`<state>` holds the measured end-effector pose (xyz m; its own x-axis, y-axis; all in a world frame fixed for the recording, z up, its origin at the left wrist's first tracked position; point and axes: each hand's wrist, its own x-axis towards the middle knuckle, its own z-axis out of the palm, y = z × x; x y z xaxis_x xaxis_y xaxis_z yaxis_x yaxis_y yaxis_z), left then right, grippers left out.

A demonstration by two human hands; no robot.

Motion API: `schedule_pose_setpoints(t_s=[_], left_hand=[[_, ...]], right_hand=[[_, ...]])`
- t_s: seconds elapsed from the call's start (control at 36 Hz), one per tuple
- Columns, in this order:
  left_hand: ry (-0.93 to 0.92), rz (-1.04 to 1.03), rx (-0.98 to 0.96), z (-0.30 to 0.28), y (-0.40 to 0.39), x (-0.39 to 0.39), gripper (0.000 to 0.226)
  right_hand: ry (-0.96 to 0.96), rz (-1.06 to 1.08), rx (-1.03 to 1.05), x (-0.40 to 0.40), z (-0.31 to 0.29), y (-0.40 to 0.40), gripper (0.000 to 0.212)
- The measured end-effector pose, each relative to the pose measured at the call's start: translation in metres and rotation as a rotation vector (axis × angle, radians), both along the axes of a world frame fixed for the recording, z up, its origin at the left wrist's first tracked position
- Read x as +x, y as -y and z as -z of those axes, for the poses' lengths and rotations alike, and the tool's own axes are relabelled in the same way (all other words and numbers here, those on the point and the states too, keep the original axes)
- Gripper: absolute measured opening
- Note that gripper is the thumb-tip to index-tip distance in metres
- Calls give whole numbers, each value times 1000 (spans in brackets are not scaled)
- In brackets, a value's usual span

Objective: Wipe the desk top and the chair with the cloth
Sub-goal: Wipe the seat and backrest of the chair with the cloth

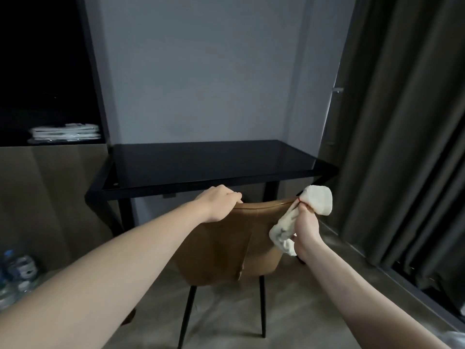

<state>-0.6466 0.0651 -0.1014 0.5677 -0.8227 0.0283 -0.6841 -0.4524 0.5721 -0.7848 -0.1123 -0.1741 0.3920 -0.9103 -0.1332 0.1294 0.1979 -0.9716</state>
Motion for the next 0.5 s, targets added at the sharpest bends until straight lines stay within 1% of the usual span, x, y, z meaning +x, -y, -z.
schedule_pose_setpoints(t_s=[0.03, 0.06, 0.08, 0.11, 0.17, 0.22, 0.28, 0.39, 0.44, 0.5], left_hand=[[-5, 7, 3, 1, -8, 3, 49], [-5, 14, 7, 1, -16, 7, 49], [1, 17, 5, 2, -24, 12, 48], [9, 11, 0, 3, -32, 16, 47], [27, -16, -16, 3, -45, 23, 45], [45, -37, -31, 0, -57, 28, 42], [64, -47, -35, -2, -66, 32, 41], [121, -81, -37, -5, -76, 40, 36], [141, -85, -30, -6, -80, 41, 36], [141, -75, -39, -7, -82, 41, 36]], right_hand=[[-29, -7, -54, 0, 0, -1, 34], [-87, -12, -135, -1, -3, -6, 43], [-174, 1, -225, -3, -4, -10, 50], [-266, 7, -341, -5, -8, -14, 50], [-376, -16, -576, -8, -16, -27, 42], [-510, -88, -842, -8, -21, -35, 45], [-677, -175, -1025, -6, -32, -46, 40], [-874, -394, -1208, 3, -55, -71, 31], [-935, -458, -1266, 8, -65, -79, 22], [-987, -494, -1301, 11, -71, -83, 17]])
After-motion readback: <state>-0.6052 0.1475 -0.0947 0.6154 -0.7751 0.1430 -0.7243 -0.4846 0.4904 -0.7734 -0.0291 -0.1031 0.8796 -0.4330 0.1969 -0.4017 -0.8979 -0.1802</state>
